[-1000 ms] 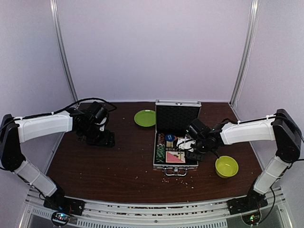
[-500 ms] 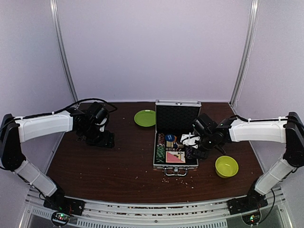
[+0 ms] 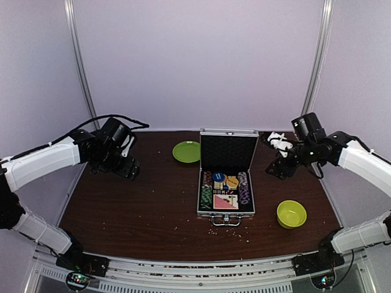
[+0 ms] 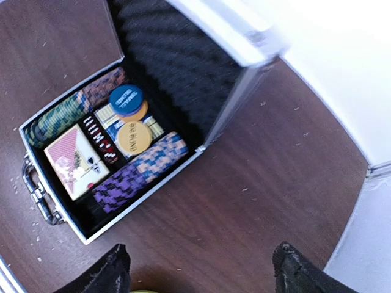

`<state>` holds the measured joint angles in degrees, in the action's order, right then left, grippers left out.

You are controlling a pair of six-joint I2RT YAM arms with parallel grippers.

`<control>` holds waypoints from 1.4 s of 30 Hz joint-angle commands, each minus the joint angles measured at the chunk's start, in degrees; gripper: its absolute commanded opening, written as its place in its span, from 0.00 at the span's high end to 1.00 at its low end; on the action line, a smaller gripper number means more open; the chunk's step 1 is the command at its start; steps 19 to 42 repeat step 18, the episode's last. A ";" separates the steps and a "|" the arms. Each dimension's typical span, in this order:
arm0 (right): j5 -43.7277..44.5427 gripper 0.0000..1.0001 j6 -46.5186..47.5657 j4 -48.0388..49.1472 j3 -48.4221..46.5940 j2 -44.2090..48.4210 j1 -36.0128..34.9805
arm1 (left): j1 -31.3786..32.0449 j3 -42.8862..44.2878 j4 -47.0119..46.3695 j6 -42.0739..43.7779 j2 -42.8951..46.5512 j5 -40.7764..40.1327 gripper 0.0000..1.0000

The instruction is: Pack up texas hold em set

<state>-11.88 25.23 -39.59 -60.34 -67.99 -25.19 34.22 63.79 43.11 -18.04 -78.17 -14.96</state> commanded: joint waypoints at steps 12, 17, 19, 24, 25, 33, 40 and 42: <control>11.67 0.01 -23.22 16.20 0.85 14.65 10.33 | -0.27 6.21 -8.39 3.19 7.56 -12.45 0.09; 8.53 0.00 -23.48 16.84 2.58 15.52 11.81 | -0.29 5.19 -8.36 1.32 7.75 -12.55 0.09; 8.12 0.00 -23.39 17.03 3.07 15.71 11.88 | -0.29 5.08 -8.31 1.12 7.83 -12.61 0.09; 8.12 0.00 -23.39 17.03 3.07 15.71 11.88 | -0.29 5.08 -8.31 1.12 7.83 -12.61 0.09; 8.12 0.00 -23.39 17.03 3.07 15.71 11.88 | -0.29 5.08 -8.31 1.12 7.83 -12.61 0.09; 8.12 0.00 -23.39 17.03 3.07 15.71 11.88 | -0.29 5.08 -8.31 1.12 7.83 -12.61 0.09; 8.12 0.00 -23.39 17.03 3.07 15.71 11.88 | -0.29 5.08 -8.31 1.12 7.83 -12.61 0.09; 8.12 0.00 -23.39 17.03 3.07 15.71 11.88 | -0.29 5.08 -8.31 1.12 7.83 -12.61 0.09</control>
